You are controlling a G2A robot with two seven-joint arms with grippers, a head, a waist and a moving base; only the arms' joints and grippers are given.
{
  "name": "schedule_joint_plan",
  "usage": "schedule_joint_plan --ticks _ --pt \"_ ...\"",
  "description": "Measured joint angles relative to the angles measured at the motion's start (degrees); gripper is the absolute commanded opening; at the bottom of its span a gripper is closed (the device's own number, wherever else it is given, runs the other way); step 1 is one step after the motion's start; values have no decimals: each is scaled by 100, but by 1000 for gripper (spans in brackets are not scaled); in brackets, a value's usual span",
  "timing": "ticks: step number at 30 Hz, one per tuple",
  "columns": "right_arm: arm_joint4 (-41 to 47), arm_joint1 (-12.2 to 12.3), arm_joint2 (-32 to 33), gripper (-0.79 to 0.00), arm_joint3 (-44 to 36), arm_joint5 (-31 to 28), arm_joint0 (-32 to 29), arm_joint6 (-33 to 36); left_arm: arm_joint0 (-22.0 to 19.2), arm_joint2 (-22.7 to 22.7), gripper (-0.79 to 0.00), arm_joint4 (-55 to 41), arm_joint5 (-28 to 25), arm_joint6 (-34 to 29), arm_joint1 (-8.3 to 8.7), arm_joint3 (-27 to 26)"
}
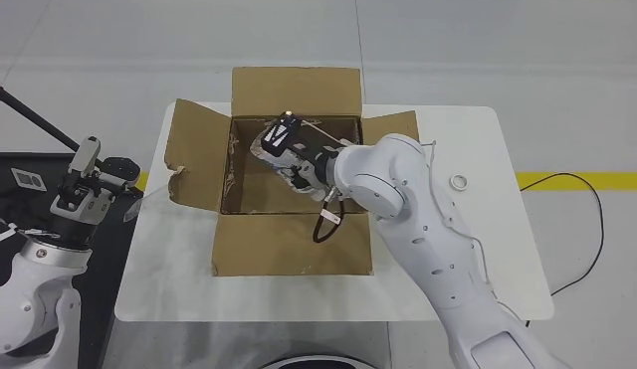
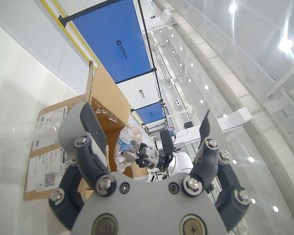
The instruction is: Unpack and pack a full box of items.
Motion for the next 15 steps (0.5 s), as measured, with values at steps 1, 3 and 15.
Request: schedule_joint_plan --ticks 1,3,15 --pt "0 0 0 -785 0 0 0 0 17 3 0 77 -45 -22 2 6" --pt "-2 1 0 -785 -6 3 -15 -19 68 -3 0 360 -248 36 2 41" --pt "25 165 387 -785 -965 -117 -668 -674 124 467 0 3063 -2125 798 -24 803"
